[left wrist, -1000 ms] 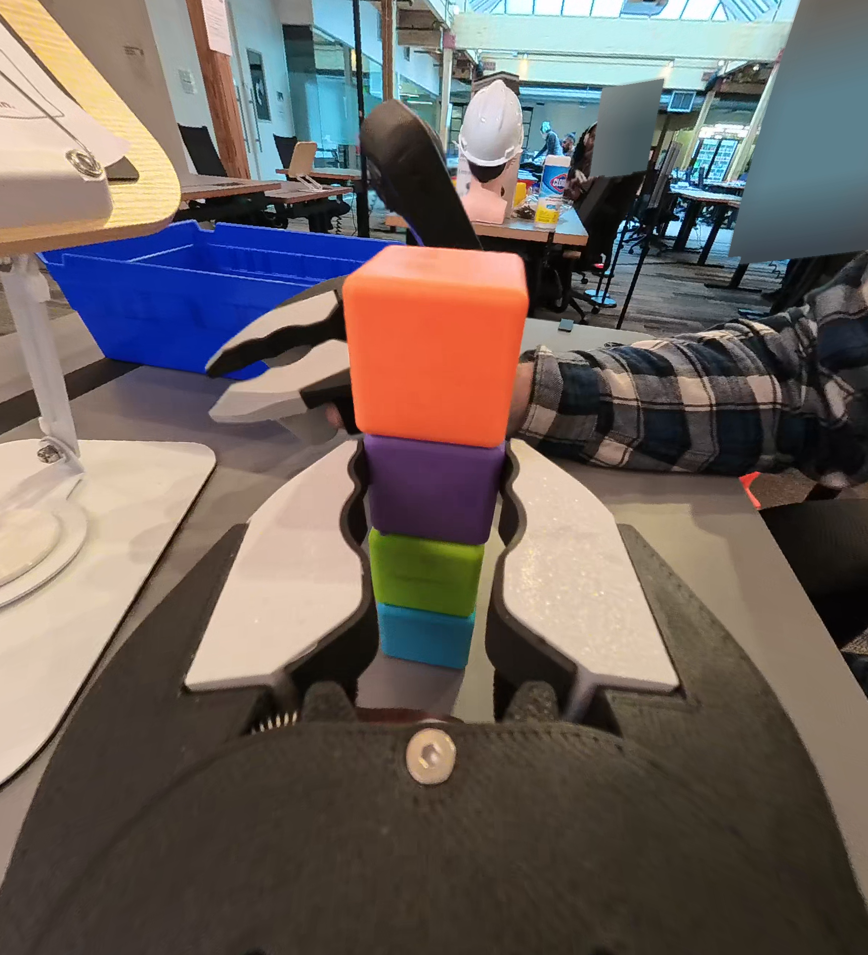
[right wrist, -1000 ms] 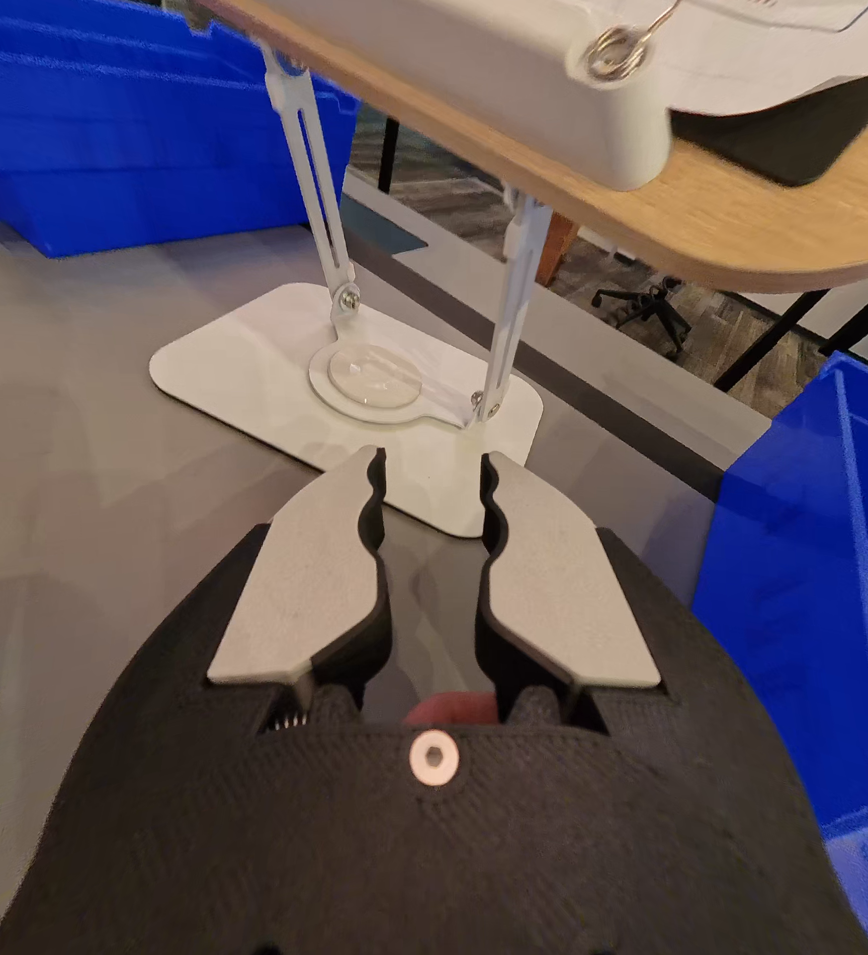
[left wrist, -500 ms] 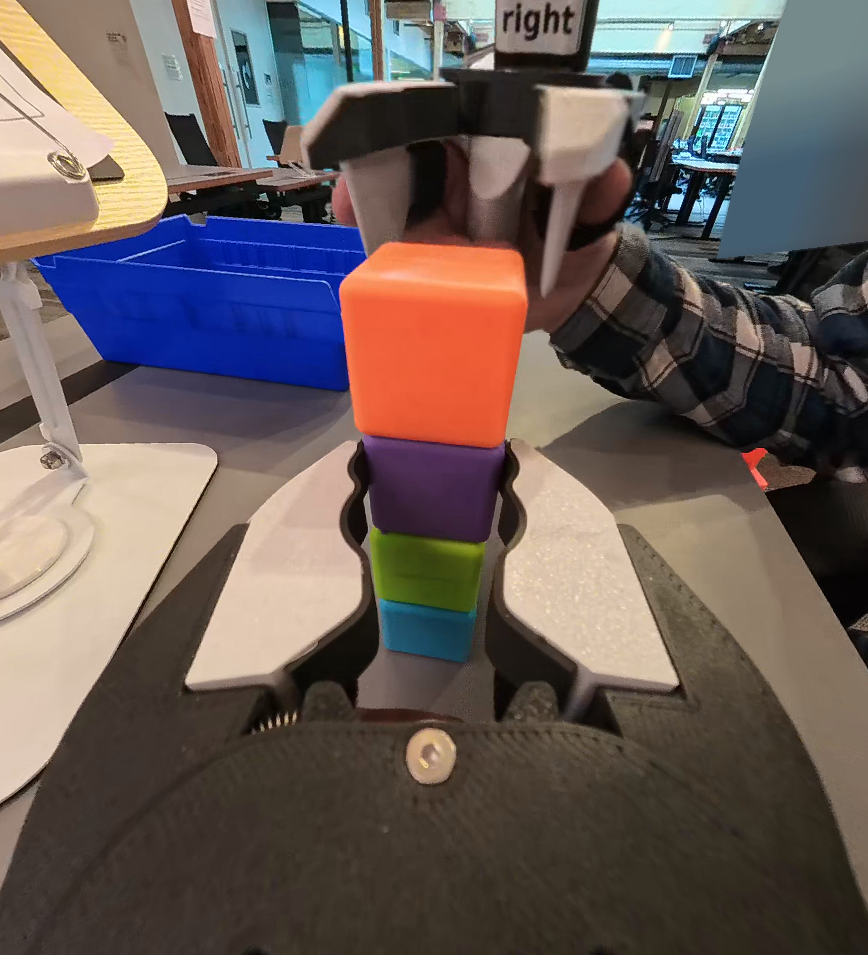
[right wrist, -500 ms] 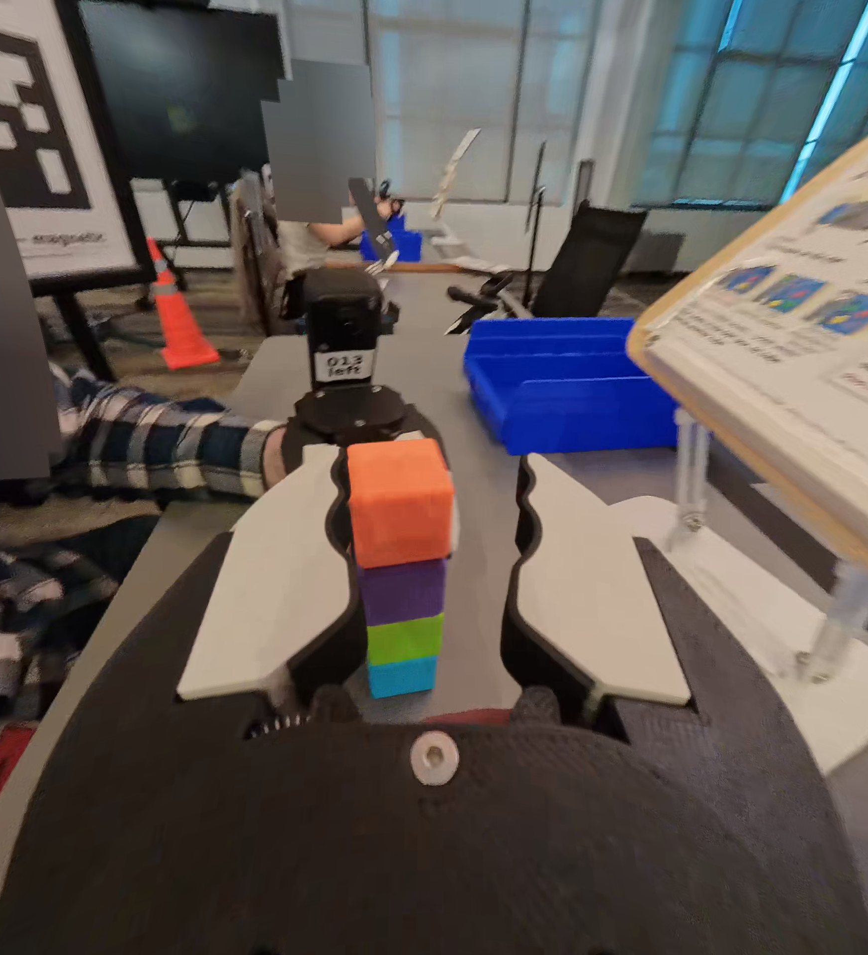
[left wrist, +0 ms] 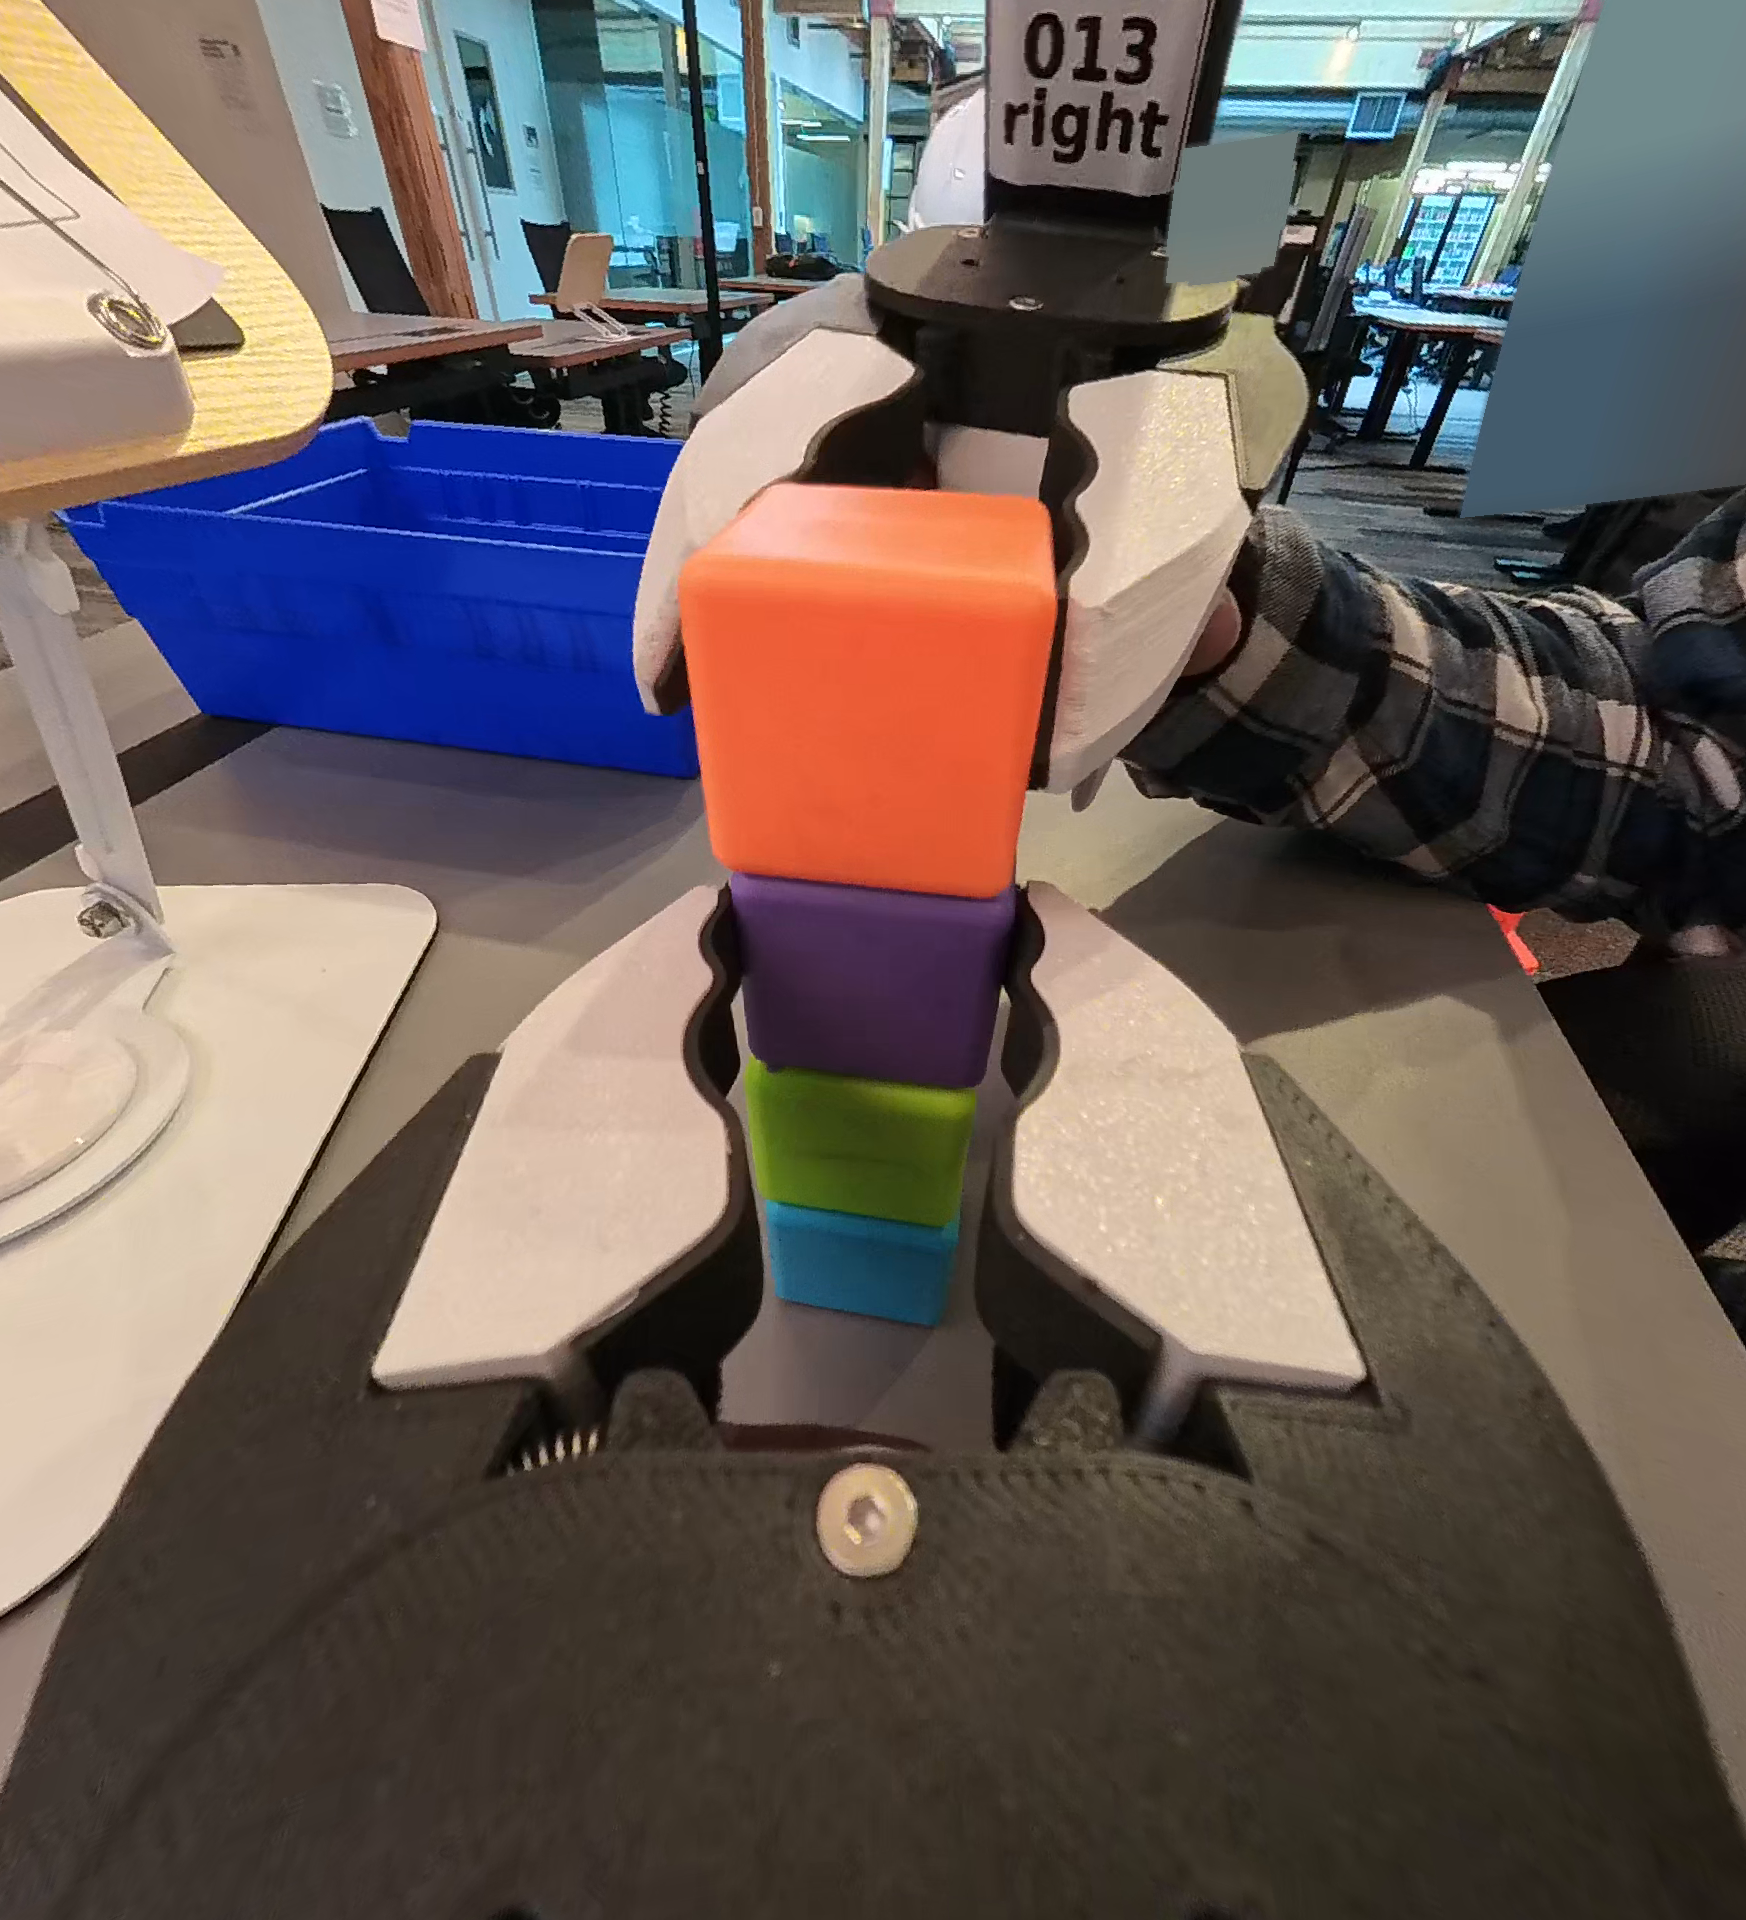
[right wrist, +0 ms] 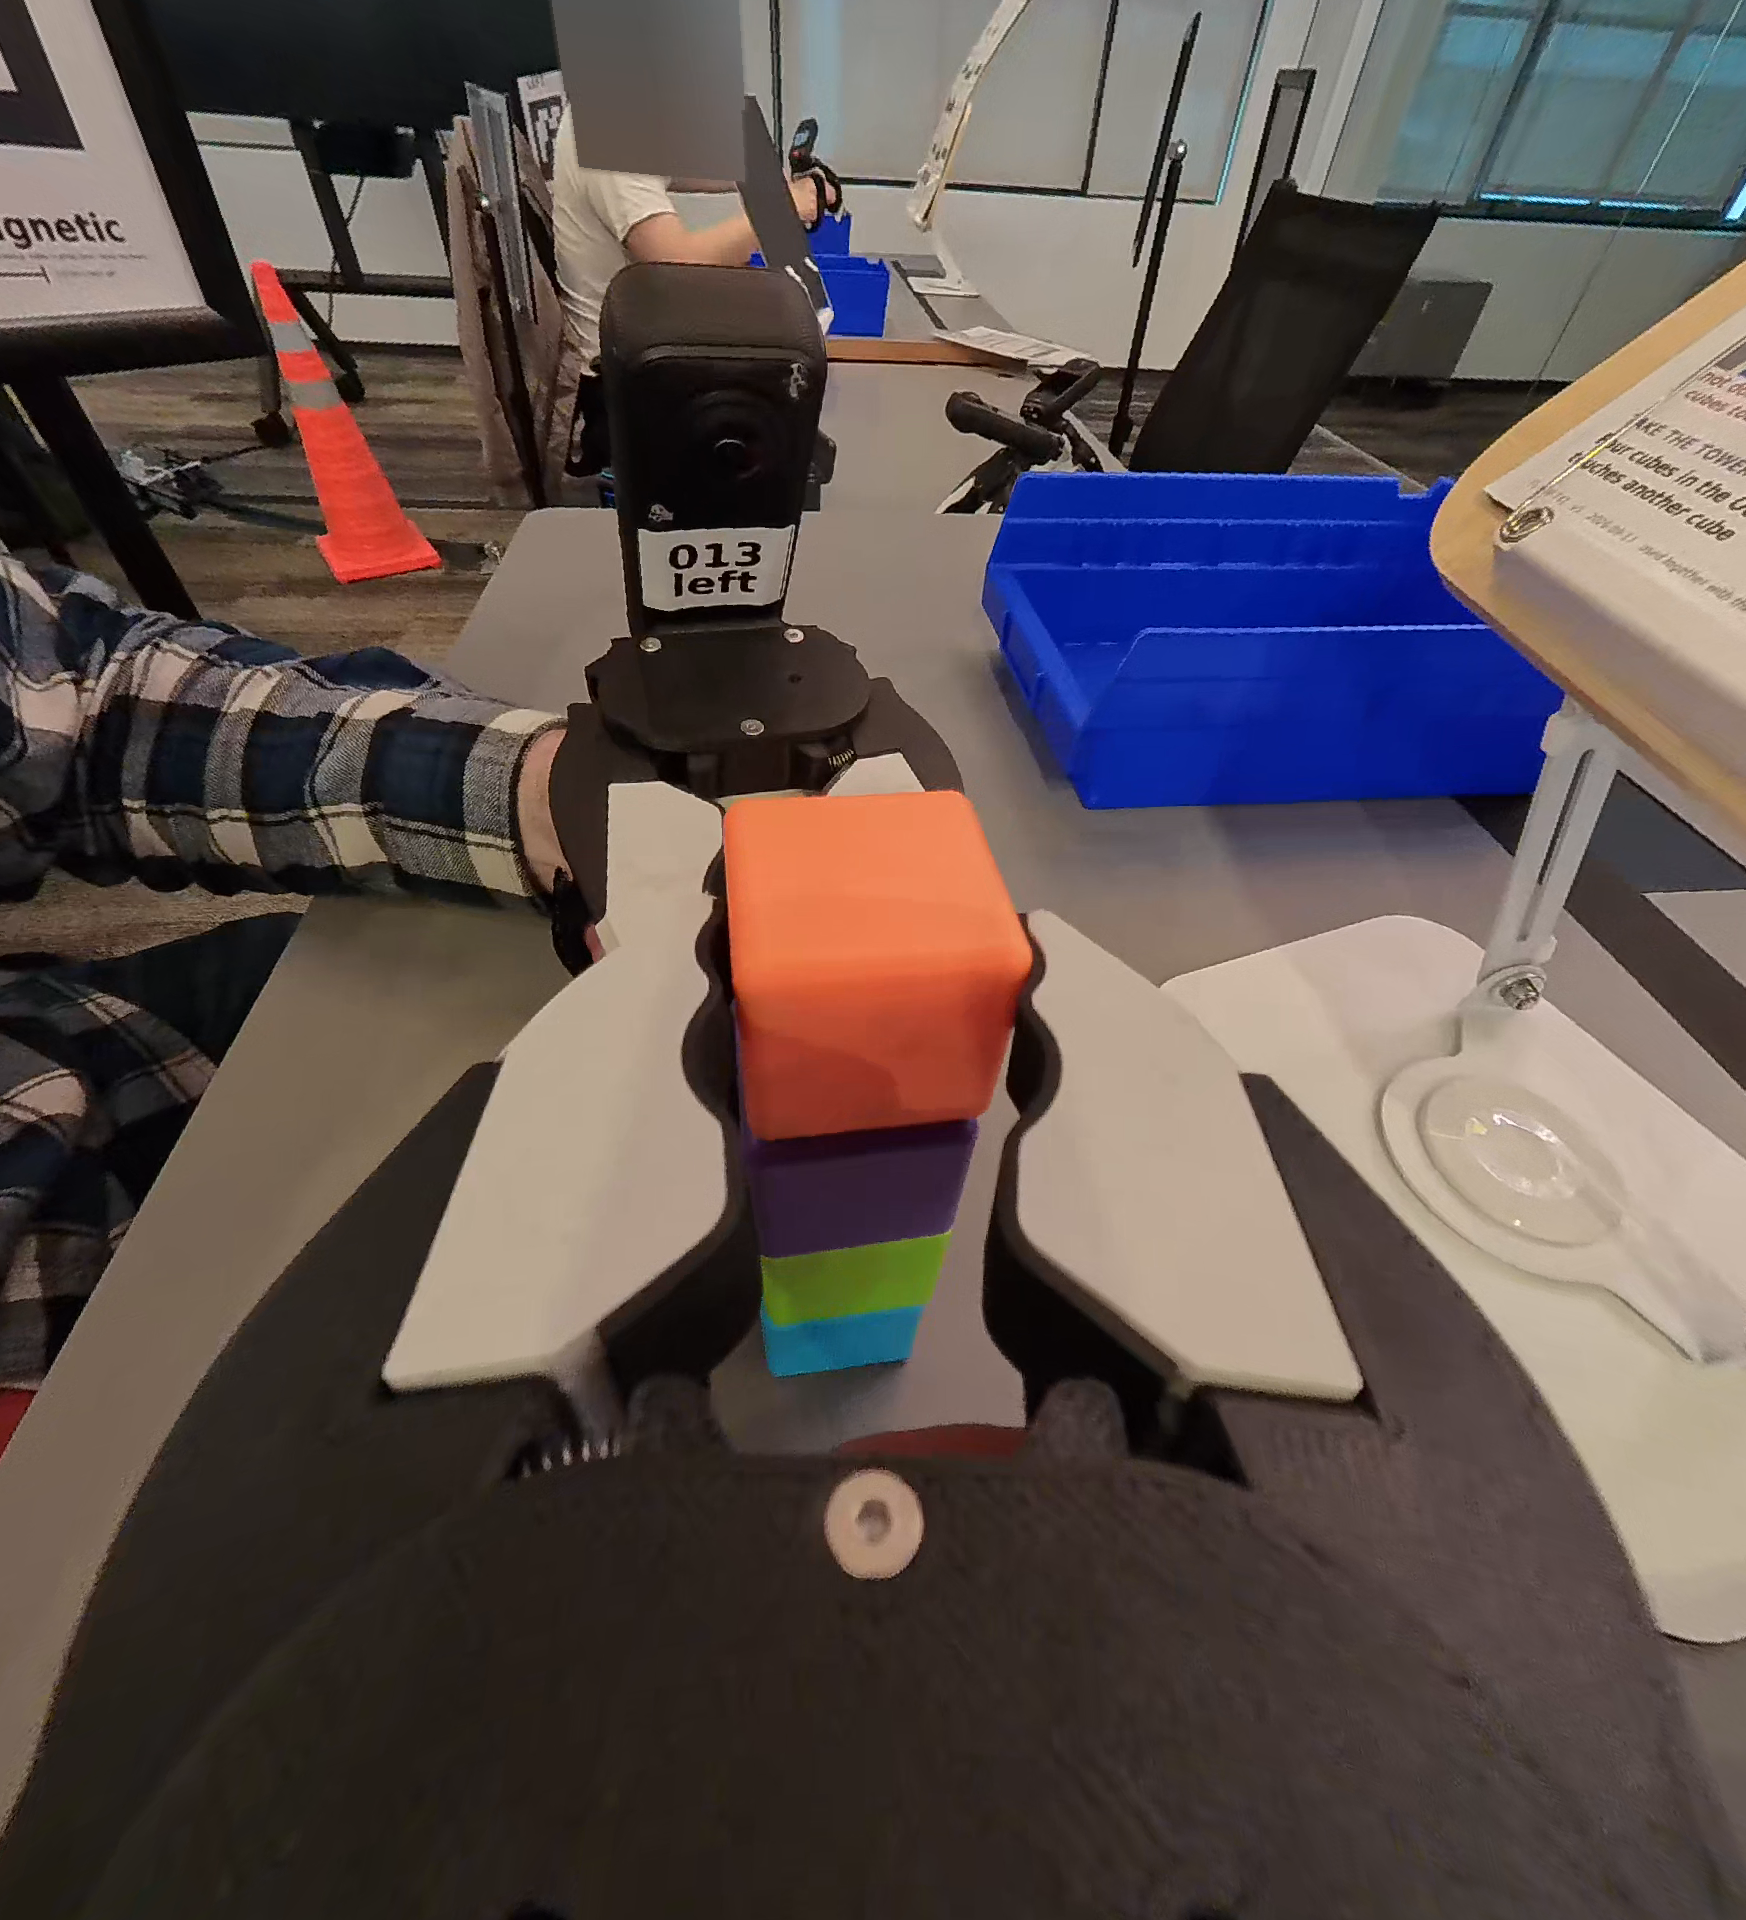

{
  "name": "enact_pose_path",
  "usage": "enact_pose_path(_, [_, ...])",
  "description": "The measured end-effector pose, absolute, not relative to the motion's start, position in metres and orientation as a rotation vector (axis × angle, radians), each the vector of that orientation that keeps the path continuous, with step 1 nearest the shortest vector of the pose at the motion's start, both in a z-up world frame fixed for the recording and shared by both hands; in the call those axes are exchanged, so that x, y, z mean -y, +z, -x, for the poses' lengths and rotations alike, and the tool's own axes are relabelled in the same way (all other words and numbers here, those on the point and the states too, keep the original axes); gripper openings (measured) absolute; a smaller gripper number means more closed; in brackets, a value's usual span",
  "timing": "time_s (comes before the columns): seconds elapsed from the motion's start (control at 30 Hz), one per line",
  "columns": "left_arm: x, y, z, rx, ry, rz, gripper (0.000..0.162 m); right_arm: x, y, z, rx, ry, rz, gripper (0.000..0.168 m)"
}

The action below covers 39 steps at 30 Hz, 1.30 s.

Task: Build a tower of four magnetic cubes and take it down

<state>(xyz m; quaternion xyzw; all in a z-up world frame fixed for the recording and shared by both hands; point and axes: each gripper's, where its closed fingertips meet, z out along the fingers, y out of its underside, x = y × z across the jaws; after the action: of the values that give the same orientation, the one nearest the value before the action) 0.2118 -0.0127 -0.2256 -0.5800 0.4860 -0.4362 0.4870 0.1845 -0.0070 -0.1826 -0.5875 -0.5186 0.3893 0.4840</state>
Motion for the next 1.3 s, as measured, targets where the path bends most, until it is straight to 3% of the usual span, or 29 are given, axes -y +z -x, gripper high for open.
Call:
enact_pose_path(0.07, [0.012, -0.226, -0.212, -1.181, -1.063, 1.411, 0.048, 0.006, -0.18, -0.185, 1.242, 0.966, 1.426, 0.051])
enact_pose_path(0.2, [0.011, -0.226, -0.21, -1.184, -1.046, 1.42, 0.048, 0.0, -0.126, -0.206, 0.977, 1.185, 1.289, 0.051])
enact_pose_path(0.5, [0.011, -0.226, -0.211, -1.195, -1.026, 1.423, 0.048, -0.083, -0.064, -0.335, 0.564, 0.697, 1.337, 0.051])
enact_pose_path(0.63, [0.011, -0.226, -0.211, -1.2, -1.019, 1.425, 0.048, -0.146, -0.065, -0.4, 0.459, 0.453, 1.529, 0.051])
enact_pose_path(0.8, [0.011, -0.226, -0.211, -1.197, -1.027, 1.425, 0.048, -0.223, -0.112, -0.445, 0.41, 0.323, 1.819, 0.051])
enact_pose_path(1.1, [0.011, -0.226, -0.211, -1.202, -1.025, 1.427, 0.048, -0.294, -0.251, -0.46, 0.533, 0.167, 2.363, 0.052])
enact_pose_path(1.3, [0.011, -0.226, -0.211, -1.201, -1.028, 1.426, 0.048, -0.305, -0.303, -0.471, 0.578, 0.039, 2.562, 0.051])
